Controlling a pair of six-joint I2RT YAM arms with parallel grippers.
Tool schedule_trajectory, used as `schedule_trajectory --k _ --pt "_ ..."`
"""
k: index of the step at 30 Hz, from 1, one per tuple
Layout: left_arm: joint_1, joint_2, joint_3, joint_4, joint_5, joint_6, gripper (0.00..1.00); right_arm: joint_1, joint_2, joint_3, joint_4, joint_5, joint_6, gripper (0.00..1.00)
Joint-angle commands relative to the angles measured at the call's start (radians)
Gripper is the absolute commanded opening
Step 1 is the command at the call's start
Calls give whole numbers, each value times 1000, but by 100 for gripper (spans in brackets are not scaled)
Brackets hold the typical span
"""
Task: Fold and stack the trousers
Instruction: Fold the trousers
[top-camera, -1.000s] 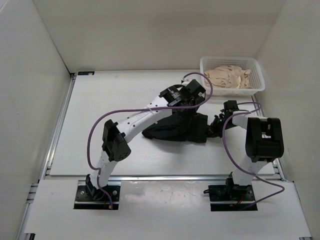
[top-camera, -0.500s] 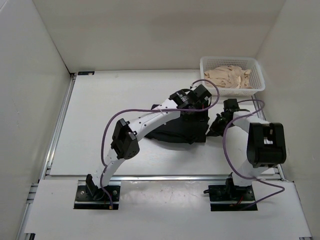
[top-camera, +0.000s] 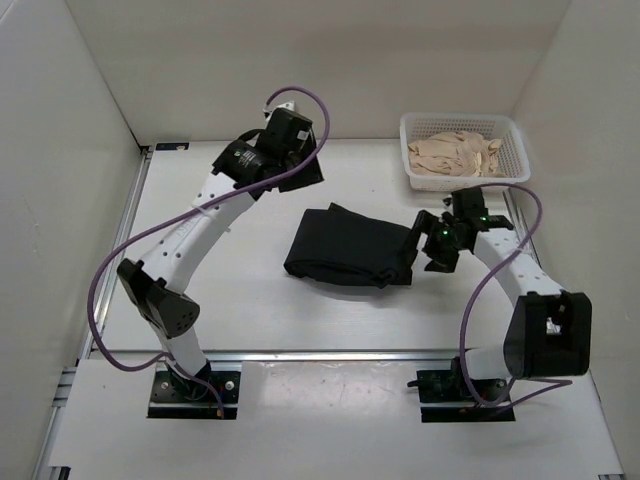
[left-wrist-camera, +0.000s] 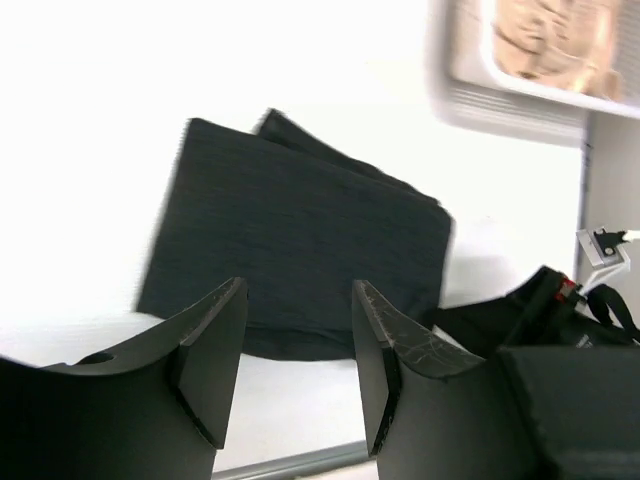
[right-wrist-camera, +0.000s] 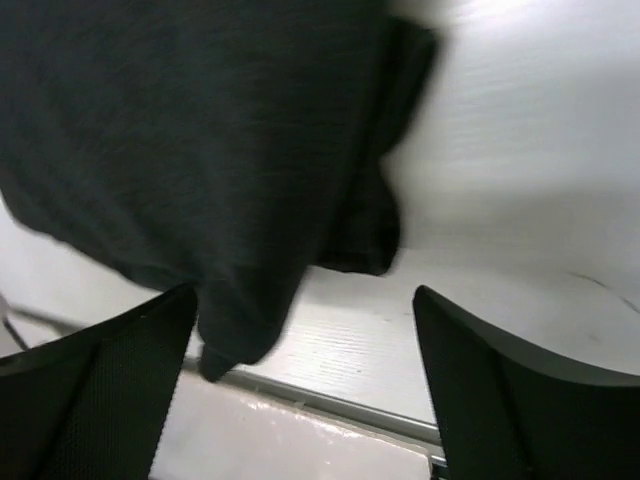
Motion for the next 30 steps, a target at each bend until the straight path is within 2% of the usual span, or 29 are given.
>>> schedule_trajectory --k 1,4,7,8,9,10,14,17,18,19,20,22,24,27,28,30 --pt "21 -18 -68 -38 -31 21 57 67 73 57 8 -102 -29 89" --pt "35 -40 -94 -56 -50 21 57 78 145 79 30 -102 -29 74" --pt "46 -52 -114 -65 -59 21 57 78 168 99 44 -102 -29 37" --pt "46 -52 -114 -65 -59 21 57 78 178 124 24 -102 -39 13" --pt "57 -63 -125 -65 -71 21 57 78 168 135 15 -102 -49 3" --pt "57 -63 -125 -65 -71 21 57 87 156 148 4 -70 -49 0" --pt "87 -72 -136 -74 -80 21 56 136 64 227 -62 54 -72 0" --pt "87 -72 -148 -59 -47 30 51 136 64 260 -81 140 -72 0" --pt "87 -72 -148 -47 -28 30 48 136 64 261 -81 157 -72 0" --pt "87 -72 -172 -33 28 57 34 136 78 261 -81 172 -72 0" --pt "87 -45 -173 -24 54 57 26 136 99 248 -81 197 -72 0" --pt "87 -17 -208 -2 108 88 12 136 124 219 -47 237 -72 0" --pt "75 35 -231 16 149 97 10 136 165 166 28 313 -53 0" --pt "54 109 -265 31 196 111 10 136 211 190 2 326 -33 15" --pt "45 119 -281 31 211 120 10 136 189 190 2 326 -33 25" --pt "44 132 -297 41 228 129 10 136 147 199 -50 367 -18 59"
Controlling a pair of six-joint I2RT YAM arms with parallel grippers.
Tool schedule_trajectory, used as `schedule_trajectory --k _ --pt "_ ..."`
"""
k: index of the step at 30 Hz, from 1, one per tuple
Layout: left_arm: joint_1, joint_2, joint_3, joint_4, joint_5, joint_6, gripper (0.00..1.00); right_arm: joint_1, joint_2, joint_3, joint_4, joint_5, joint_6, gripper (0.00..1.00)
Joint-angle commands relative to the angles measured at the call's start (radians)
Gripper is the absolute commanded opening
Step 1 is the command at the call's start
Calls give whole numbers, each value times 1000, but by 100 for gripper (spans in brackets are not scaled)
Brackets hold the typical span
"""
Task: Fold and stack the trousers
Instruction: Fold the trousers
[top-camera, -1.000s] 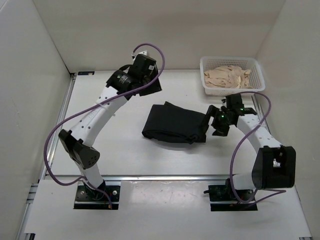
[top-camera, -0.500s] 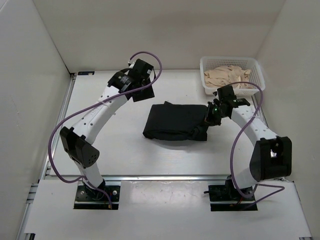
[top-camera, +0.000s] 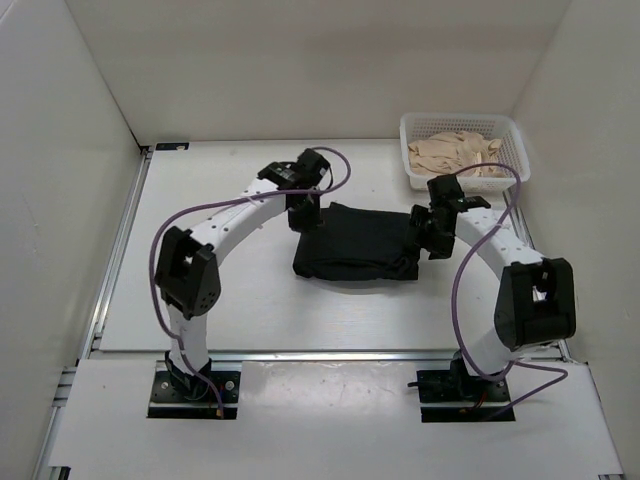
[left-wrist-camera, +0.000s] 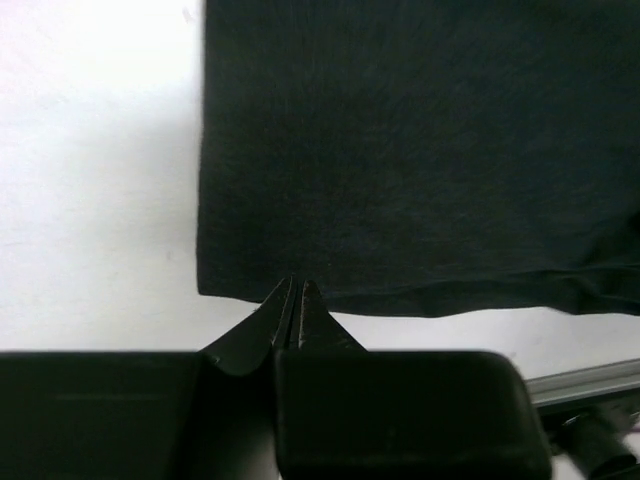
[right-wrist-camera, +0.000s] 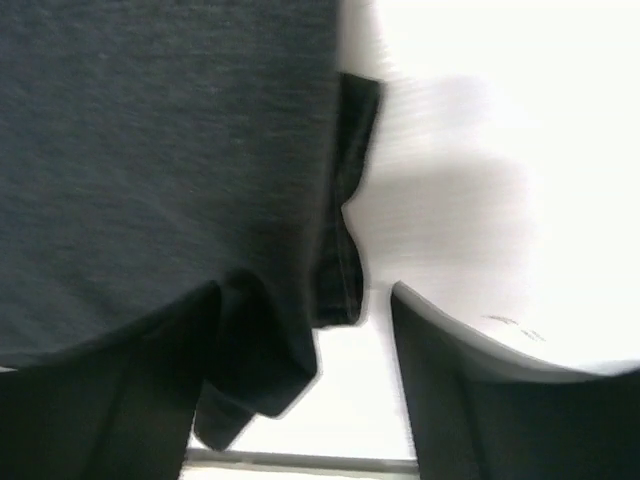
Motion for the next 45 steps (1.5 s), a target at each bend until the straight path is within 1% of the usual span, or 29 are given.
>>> schedule_trajectory --k 1,3,4,5,6,7,10,13,14,16,17,19,21,25,28,29,30,32,34,35,36,37,38,40,41,42,43,44,45 --pt "-12 14 -30 17 73 34 10 8 -112 40 -43 114 28 79" --pt "-12 25 -55 38 83 43 10 18 -147 58 -93 176 28 81" --pt "-21 25 -55 38 83 43 10 19 -176 69 -106 176 39 77" --pt "-21 36 -67 38 83 43 10 32 -190 81 -106 176 39 70" --pt "-21 47 -67 47 83 43 10 49 -211 81 -115 176 48 56" --pt "-21 47 -85 59 83 43 10 49 -212 81 -115 121 57 27" --pt "-21 67 -136 93 93 43 10 103 -193 81 -63 20 67 0" --pt "-21 108 -184 112 103 34 10 123 -126 22 15 -72 77 0" --pt "-21 108 -184 124 103 34 10 135 -109 -4 32 -73 91 0" --pt "-31 132 -194 133 103 34 10 126 -52 -82 60 -41 103 0" --pt "-32 133 -194 133 103 34 10 126 -32 -104 72 11 122 0" --pt "-42 142 -194 144 103 25 10 98 18 -135 81 42 131 0" --pt "-42 152 -204 144 103 25 10 98 54 -156 95 68 155 0" --pt "-52 136 -213 144 90 25 10 98 51 -135 95 68 156 0" --pt "-52 79 -195 126 59 46 10 98 -27 -56 31 68 136 0" --pt "-52 32 -176 110 45 60 10 98 -85 -31 13 81 122 0" --pt "-52 8 -155 68 30 71 10 98 -116 -3 -21 90 102 7" --pt "-52 -57 -78 17 -45 91 12 108 -202 84 -53 136 73 10" --pt "-52 -97 0 -55 -129 103 14 108 -266 141 -99 194 38 20" --pt "-52 -136 22 -75 -154 112 17 108 -284 168 -113 219 25 28" --pt "-52 -157 40 -89 -176 112 19 98 -300 210 -136 277 15 38" --pt "-39 -180 52 -100 -193 124 20 98 -328 225 -147 310 4 63" --pt "-29 -227 63 -112 -206 125 22 98 -340 239 -158 340 4 77" --pt "-7 -280 73 -112 -217 135 28 89 -376 253 -184 409 4 94" --pt "22 -329 63 -112 -245 135 40 89 -388 253 -184 455 -5 94" --pt "34 -355 63 -121 -262 126 49 89 -402 253 -184 478 -6 94" --pt "47 -381 50 -121 -283 126 71 89 -425 232 -184 504 5 97" --pt "69 -407 27 -121 -335 105 85 89 -434 221 -184 524 5 97" --pt "83 -465 10 -132 -358 105 93 89 -434 221 -184 539 5 97"
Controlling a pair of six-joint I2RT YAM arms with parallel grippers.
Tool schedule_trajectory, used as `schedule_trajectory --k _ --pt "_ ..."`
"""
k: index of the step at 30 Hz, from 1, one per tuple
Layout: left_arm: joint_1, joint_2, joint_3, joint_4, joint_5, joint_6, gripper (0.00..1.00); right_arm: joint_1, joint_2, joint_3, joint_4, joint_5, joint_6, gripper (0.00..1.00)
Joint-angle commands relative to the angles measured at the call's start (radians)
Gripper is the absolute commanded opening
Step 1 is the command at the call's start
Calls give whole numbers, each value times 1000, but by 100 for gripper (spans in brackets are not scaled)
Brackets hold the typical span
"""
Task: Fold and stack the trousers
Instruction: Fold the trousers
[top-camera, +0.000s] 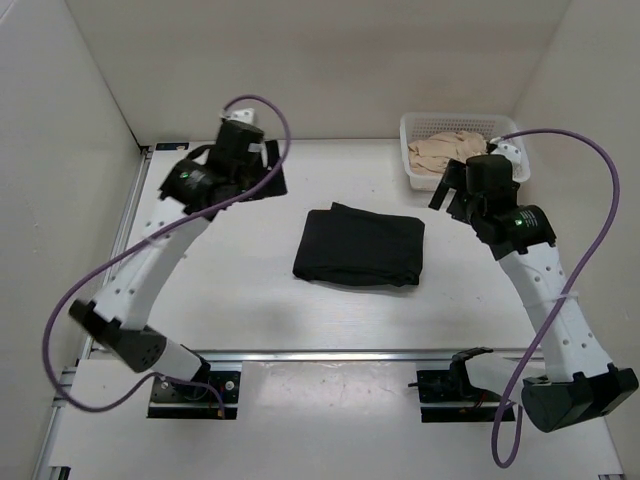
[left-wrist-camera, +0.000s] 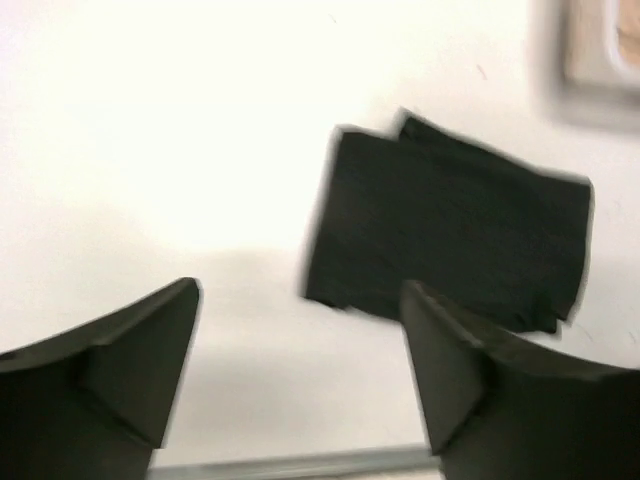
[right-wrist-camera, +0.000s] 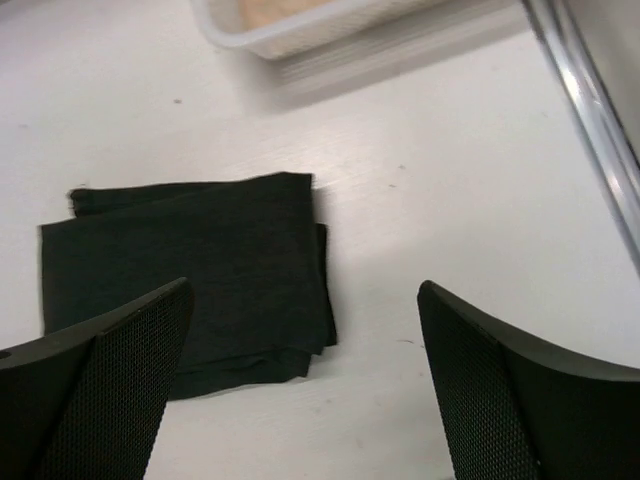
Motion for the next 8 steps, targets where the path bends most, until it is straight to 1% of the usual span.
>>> schedule_trajectory --k 1,2,3,5,6,8 --pt "54 -118 -52 -63 -147 -22 97 -2 -12 -36 -56 153 -16 97" --pt "86 -148 -72 -54 -157 -22 100 -2 -12 -36 -56 153 -16 97" --pt "103 -205 -113 -54 -170 -22 100 -2 -21 -48 -56 164 -16 97" --pt "135 -257 -148 -29 -170 -22 100 -2 -21 -57 -56 164 -16 97" --pt "164 -279 -171 -29 -170 -22 100 -2 -21 -67 -56 154 -16 94" --pt "188 -325 -172 -40 -170 -22 100 -11 -21 -67 -56 143 -16 94"
